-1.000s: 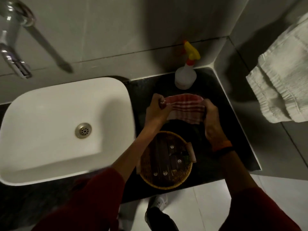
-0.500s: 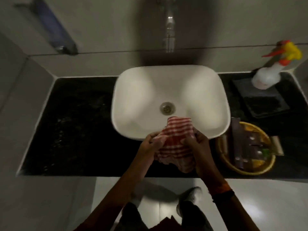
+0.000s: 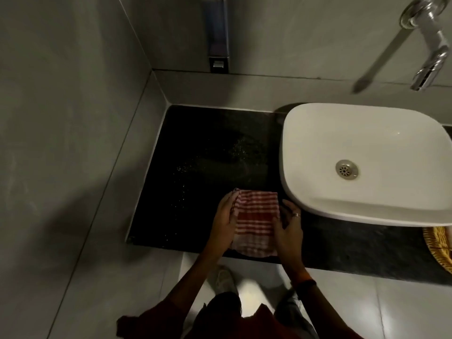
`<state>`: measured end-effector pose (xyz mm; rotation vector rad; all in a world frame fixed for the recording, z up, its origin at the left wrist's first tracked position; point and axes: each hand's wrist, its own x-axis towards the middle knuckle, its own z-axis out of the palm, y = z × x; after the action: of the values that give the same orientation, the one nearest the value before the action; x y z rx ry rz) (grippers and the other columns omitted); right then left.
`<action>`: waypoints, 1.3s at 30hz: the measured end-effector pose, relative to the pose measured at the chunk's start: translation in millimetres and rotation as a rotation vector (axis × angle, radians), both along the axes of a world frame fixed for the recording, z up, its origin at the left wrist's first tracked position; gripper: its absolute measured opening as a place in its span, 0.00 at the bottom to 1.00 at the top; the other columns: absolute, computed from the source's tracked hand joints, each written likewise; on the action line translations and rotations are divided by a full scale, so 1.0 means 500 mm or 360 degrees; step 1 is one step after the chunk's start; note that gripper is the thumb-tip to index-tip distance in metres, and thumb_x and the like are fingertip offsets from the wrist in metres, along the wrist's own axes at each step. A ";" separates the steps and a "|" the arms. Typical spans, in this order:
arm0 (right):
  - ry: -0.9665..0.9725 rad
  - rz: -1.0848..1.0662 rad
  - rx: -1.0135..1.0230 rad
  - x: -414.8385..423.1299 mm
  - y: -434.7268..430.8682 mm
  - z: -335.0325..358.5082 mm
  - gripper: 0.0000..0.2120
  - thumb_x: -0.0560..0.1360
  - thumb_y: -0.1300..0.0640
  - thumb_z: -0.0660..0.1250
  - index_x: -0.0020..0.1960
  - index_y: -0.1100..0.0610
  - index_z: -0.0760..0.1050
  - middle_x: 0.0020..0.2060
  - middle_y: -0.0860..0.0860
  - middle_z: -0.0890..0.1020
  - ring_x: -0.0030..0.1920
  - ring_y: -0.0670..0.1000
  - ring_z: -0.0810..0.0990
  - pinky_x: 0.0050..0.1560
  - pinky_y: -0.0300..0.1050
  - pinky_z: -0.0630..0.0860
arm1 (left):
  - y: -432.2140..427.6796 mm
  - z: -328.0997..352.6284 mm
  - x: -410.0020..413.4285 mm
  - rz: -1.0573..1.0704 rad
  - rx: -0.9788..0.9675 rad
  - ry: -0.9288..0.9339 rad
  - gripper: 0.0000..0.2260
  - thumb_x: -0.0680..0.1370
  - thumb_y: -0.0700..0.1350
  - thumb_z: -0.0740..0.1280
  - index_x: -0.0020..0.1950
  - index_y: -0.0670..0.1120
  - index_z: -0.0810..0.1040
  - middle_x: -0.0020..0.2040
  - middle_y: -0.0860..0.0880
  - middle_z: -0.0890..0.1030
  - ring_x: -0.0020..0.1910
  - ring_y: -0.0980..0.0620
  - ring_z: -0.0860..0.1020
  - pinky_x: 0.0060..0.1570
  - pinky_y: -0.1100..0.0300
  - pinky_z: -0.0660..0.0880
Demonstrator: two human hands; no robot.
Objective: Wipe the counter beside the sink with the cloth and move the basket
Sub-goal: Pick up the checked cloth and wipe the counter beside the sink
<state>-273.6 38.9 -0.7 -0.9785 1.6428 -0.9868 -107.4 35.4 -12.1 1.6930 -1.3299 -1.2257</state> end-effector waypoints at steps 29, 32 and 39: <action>0.1812 0.1798 -0.0818 0.290 -0.551 -0.203 0.38 0.82 0.37 0.50 0.83 0.59 0.50 0.83 0.61 0.53 0.84 0.61 0.50 0.83 0.62 0.51 | -0.062 -0.197 0.100 -0.0508 -0.0254 -0.1441 0.32 0.84 0.58 0.51 0.82 0.41 0.48 0.84 0.44 0.48 0.83 0.45 0.48 0.80 0.42 0.51; 0.1816 0.1822 -0.0848 0.294 -0.553 -0.209 0.38 0.82 0.37 0.51 0.83 0.59 0.50 0.83 0.60 0.52 0.84 0.60 0.49 0.83 0.62 0.49 | -0.058 -0.203 0.100 -0.0477 -0.0279 -0.1416 0.32 0.84 0.59 0.51 0.82 0.41 0.48 0.84 0.45 0.48 0.83 0.46 0.47 0.80 0.43 0.50; 0.1537 0.1036 -0.0497 0.253 -0.438 -0.148 0.45 0.78 0.32 0.57 0.82 0.61 0.53 0.83 0.58 0.56 0.84 0.58 0.52 0.84 0.60 0.45 | -0.057 -0.177 0.110 -0.0296 -0.0380 -0.1143 0.26 0.85 0.52 0.54 0.81 0.44 0.56 0.83 0.44 0.56 0.83 0.46 0.51 0.80 0.46 0.57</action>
<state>-147.1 -180.3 -74.5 -2.2640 1.6864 -0.2985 -52.5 6.7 -100.5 1.9388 -1.9941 -0.5063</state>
